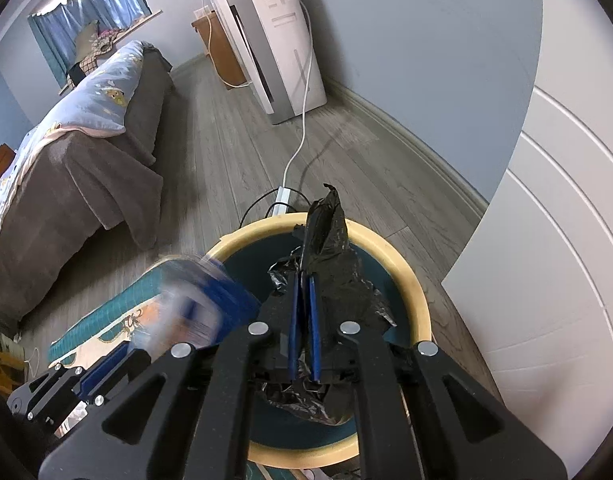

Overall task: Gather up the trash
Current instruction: 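Carry both items over the bin and open both tools to drop them, then move both tools back over the cushion trash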

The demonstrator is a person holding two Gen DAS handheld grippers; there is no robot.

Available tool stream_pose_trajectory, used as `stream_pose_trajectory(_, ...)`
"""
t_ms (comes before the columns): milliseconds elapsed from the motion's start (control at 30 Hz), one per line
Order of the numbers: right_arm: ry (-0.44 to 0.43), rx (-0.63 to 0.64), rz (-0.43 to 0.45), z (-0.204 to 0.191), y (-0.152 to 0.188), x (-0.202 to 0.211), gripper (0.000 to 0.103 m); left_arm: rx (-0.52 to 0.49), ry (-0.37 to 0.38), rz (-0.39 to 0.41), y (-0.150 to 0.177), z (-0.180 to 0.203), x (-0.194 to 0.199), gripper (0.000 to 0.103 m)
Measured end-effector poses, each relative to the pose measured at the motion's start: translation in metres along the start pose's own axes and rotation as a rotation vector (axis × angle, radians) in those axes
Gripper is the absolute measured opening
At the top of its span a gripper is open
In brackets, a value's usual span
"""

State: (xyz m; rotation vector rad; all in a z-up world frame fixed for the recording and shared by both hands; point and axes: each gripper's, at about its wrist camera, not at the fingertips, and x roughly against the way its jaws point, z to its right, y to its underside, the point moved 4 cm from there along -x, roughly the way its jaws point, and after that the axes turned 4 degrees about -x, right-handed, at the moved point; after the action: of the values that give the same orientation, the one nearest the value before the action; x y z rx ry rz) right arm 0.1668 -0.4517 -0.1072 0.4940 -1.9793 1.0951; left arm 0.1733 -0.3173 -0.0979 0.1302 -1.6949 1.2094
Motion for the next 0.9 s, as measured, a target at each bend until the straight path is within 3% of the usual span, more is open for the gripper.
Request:
stream_pose_trajectory(33, 0.002, -0.001, 0.000, 0.000, 0.000, 0.000, 0.012, -0.004, -0.004, 0.007, 0.001, 0.000, 0.003, 0.020)
stream_pose_trajectory(100, 0.013, -0.001, 0.009, 0.000, 0.000, 0.001, 0.038, -0.011, -0.014, 0.010, 0.004, -0.001, 0.006, 0.023)
stream_pose_trajectory(167, 0.015, -0.002, 0.019, -0.002, -0.002, 0.003, 0.049, -0.001, -0.020, 0.012, 0.005, -0.004, 0.009, 0.033)
stream_pose_trajectory(233, 0.014, 0.004, 0.028, -0.005, -0.003, 0.007, 0.057, 0.019, -0.033, 0.024, 0.008, -0.009, 0.015, 0.058)
stream_pose_trajectory(300, 0.012, 0.011, 0.033, -0.011, -0.002, 0.010, 0.076, 0.036, -0.058, 0.039, 0.010, -0.015, 0.023, 0.077)
stream_pose_trajectory(333, 0.010, 0.014, 0.035, -0.013, -0.002, 0.012, 0.081, 0.043, -0.075, 0.046, 0.011, -0.018, 0.027, 0.084)
stream_pose_trajectory(400, 0.006, 0.023, 0.041, -0.021, -0.002, 0.017, 0.095, 0.063, -0.101, 0.052, 0.014, -0.027, 0.036, 0.088)
stream_pose_trajectory(900, -0.017, 0.234, 0.122, -0.110, 0.014, 0.082, 0.097, 0.141, -0.266, 0.095, 0.052, -0.103, 0.164, 0.096)
